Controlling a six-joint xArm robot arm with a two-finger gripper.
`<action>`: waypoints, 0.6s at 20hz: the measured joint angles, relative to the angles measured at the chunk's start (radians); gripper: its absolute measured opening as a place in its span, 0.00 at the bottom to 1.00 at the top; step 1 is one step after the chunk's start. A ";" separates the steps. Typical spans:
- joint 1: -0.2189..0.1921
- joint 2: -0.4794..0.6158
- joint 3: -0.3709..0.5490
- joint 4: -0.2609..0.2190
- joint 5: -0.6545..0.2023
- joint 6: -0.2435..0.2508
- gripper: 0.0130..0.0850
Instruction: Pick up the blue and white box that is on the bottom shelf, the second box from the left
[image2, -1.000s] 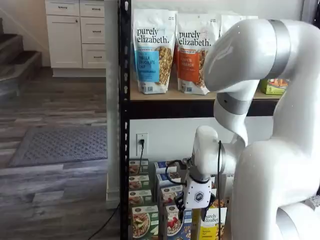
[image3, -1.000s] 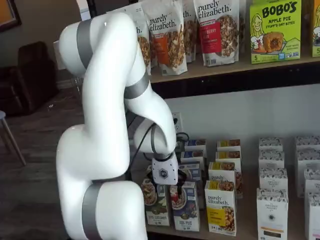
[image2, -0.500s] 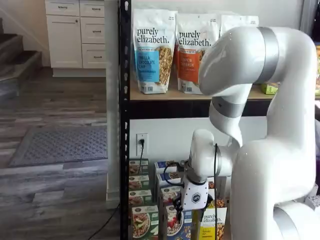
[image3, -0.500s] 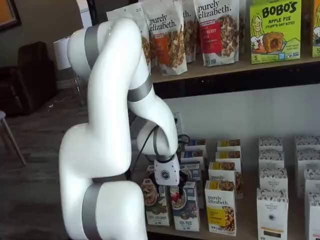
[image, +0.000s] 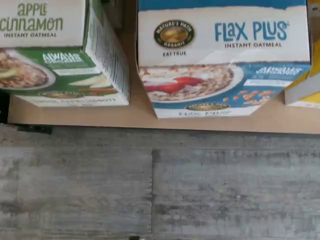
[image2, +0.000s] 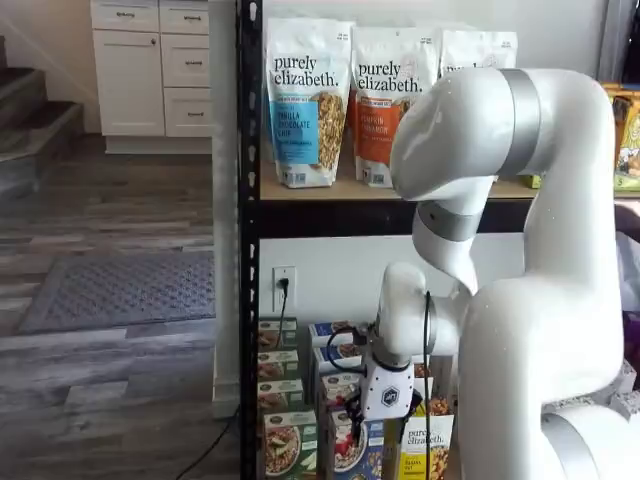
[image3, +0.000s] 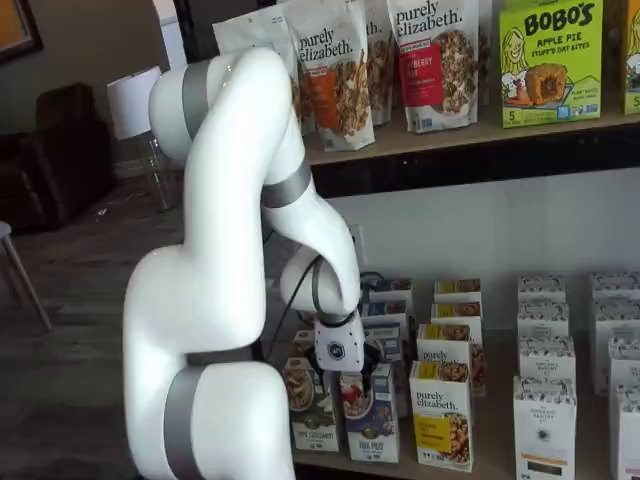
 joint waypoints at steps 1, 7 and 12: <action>-0.001 0.007 -0.007 -0.003 0.001 0.002 1.00; -0.007 0.047 -0.054 -0.022 0.011 0.016 1.00; -0.007 0.077 -0.089 -0.036 0.016 0.028 1.00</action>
